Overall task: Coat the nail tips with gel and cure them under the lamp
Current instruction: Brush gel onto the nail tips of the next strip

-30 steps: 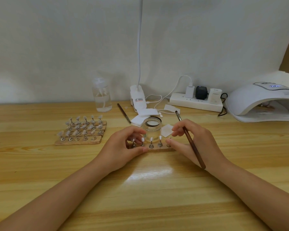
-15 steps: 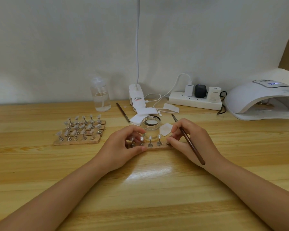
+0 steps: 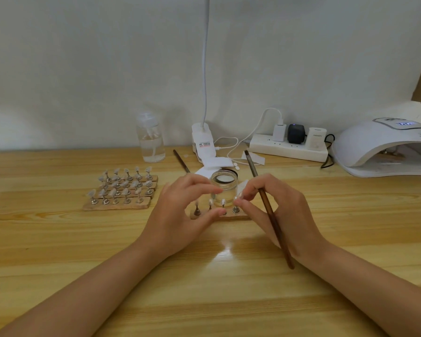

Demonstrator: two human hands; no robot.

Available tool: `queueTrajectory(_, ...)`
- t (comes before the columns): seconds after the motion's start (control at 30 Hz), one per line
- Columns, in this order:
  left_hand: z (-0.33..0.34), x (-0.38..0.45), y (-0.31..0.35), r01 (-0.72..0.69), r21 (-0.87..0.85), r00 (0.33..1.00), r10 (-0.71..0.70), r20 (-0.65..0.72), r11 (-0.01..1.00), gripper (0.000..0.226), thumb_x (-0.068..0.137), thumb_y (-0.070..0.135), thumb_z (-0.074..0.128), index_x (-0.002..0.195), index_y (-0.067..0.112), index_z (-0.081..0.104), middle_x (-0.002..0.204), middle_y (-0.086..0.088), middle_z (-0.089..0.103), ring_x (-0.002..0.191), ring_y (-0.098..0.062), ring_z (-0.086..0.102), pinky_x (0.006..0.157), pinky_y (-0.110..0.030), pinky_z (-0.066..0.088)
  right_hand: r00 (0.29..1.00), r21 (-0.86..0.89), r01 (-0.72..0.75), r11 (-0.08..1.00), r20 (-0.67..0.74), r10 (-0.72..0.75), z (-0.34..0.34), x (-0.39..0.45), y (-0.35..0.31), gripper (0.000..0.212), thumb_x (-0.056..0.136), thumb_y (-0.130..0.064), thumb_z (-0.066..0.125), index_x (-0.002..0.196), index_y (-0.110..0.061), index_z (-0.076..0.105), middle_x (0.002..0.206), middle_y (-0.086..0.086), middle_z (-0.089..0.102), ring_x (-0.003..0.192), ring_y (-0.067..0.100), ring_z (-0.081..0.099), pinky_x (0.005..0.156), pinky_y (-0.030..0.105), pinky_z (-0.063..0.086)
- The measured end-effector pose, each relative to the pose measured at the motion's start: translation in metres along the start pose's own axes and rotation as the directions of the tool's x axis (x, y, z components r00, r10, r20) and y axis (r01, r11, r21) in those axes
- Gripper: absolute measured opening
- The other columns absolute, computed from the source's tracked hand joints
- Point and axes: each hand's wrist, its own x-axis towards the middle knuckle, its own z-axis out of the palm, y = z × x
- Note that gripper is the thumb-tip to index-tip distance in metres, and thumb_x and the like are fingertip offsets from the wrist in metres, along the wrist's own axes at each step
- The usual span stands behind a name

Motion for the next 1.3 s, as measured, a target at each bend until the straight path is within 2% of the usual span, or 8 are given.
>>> queueTrajectory(0.17, 0.003, -0.002, -0.002, -0.132, 0.081, 0.991, 0.132, 0.008, 0.988, 0.027, 0.077, 0.039, 0.062, 0.098, 0.023, 0.07, 0.099, 0.007, 0.062, 0.097, -0.004, 0.053, 0.087, -0.033, 0.033, 0.99, -0.076, 0.141, 0.987, -0.011, -0.142, 0.007, -0.001, -0.004, 0.017, 0.079, -0.024, 0.061, 0.08, -0.007, 0.063, 0.073, -0.002, 0.063, 0.075, 0.004, 0.054, 0.077, 0.021, 0.044)
queueTrajectory(0.6, 0.001, -0.001, 0.0, -0.17, 0.097, 0.984, 0.175, -0.04, 0.981, 0.019, 0.08, 0.031, 0.061, 0.093, 0.022, 0.071, 0.091, 0.008, 0.064, 0.089, -0.005, 0.055, 0.083, -0.028, 0.032, 0.991, 0.015, 0.115, 0.993, 0.065, -0.116, 0.008, -0.003, -0.001, 0.006, 0.08, -0.017, 0.062, 0.085, -0.014, 0.06, 0.084, -0.01, 0.064, 0.082, 0.003, 0.057, 0.081, 0.021, 0.045)
queueTrajectory(0.7, 0.0, -0.001, 0.001, -0.125, 0.081, 0.988, 0.131, -0.076, 0.989, 0.017, 0.081, 0.028, 0.06, 0.091, 0.022, 0.072, 0.089, 0.009, 0.064, 0.087, -0.003, 0.056, 0.082, -0.028, 0.033, 0.993, 0.084, 0.06, 0.995, 0.099, -0.068, 0.007, -0.004, -0.002, 0.013, 0.082, -0.018, 0.061, 0.09, -0.023, 0.053, 0.092, -0.007, 0.067, 0.091, 0.003, 0.061, 0.085, 0.026, 0.049)
queueTrajectory(0.8, -0.001, -0.002, 0.002, -0.092, 0.054, 0.988, 0.098, -0.122, 0.994, 0.018, 0.081, 0.028, 0.059, 0.087, 0.018, 0.072, 0.087, 0.009, 0.065, 0.085, -0.003, 0.057, 0.08, -0.034, 0.039, 0.997, 0.1, 0.006, 0.995, 0.072, -0.013, 0.006, -0.002, -0.005, 0.012, 0.081, -0.025, 0.06, 0.088, -0.015, 0.058, 0.09, -0.001, 0.068, 0.087, 0.012, 0.065, 0.08, 0.037, 0.053)
queueTrajectory(0.87, -0.001, -0.001, 0.002, -0.068, 0.017, 0.986, 0.07, -0.153, 0.998, 0.016, 0.081, 0.027, 0.062, 0.087, 0.016, 0.072, 0.084, 0.005, 0.065, 0.08, -0.007, 0.058, 0.073, -0.036, 0.045, 0.999, 0.114, -0.027, 0.993, 0.042, 0.023, 0.004, 0.0, -0.006, 0.015, 0.082, -0.029, 0.058, 0.089, -0.016, 0.059, 0.083, -0.004, 0.066, 0.079, 0.007, 0.063, 0.075, 0.028, 0.052)
queueTrajectory(1.0, -0.002, 0.0, 0.003, -0.022, -0.081, 0.983, 0.007, -0.185, 0.996, 0.012, 0.079, 0.016, 0.066, 0.089, 0.015, 0.072, 0.073, 0.006, 0.055, 0.067, -0.001, 0.047, 0.058, -0.019, 0.042, 0.991, 0.208, -0.127, 0.97, -0.019, 0.134, -0.006, 0.006, -0.005, 0.012, 0.089, -0.032, 0.049, 0.095, -0.027, 0.058, 0.073, -0.012, 0.064, 0.066, -0.003, 0.059, 0.063, 0.007, 0.045)
queueTrajectory(1.17, -0.003, 0.0, 0.001, 0.016, -0.091, 0.976, -0.036, -0.216, 0.996, 0.012, 0.078, 0.013, 0.066, 0.088, 0.018, 0.071, 0.06, 0.015, 0.039, 0.057, 0.0, 0.038, 0.053, -0.01, 0.031, 0.872, 0.428, -0.424, 0.798, -0.044, 0.487, -0.014, 0.024, -0.002, 0.038, 0.082, -0.054, 0.037, 0.09, -0.031, 0.067, 0.049, -0.002, 0.06, 0.041, 0.002, 0.044, 0.051, 0.009, 0.043)
queueTrajectory(1.3, -0.002, -0.001, 0.0, 0.036, -0.098, 0.973, -0.057, -0.223, 0.995, 0.016, 0.078, 0.012, 0.067, 0.09, 0.022, 0.069, 0.053, 0.017, 0.045, 0.051, 0.0, 0.035, 0.052, -0.008, 0.03, 0.827, 0.393, -0.529, 0.752, 0.039, 0.561, -0.013, 0.047, 0.004, 0.038, 0.081, -0.057, 0.037, 0.081, -0.035, 0.069, 0.041, -0.01, 0.044, 0.041, -0.002, 0.041, 0.048, 0.009, 0.038)
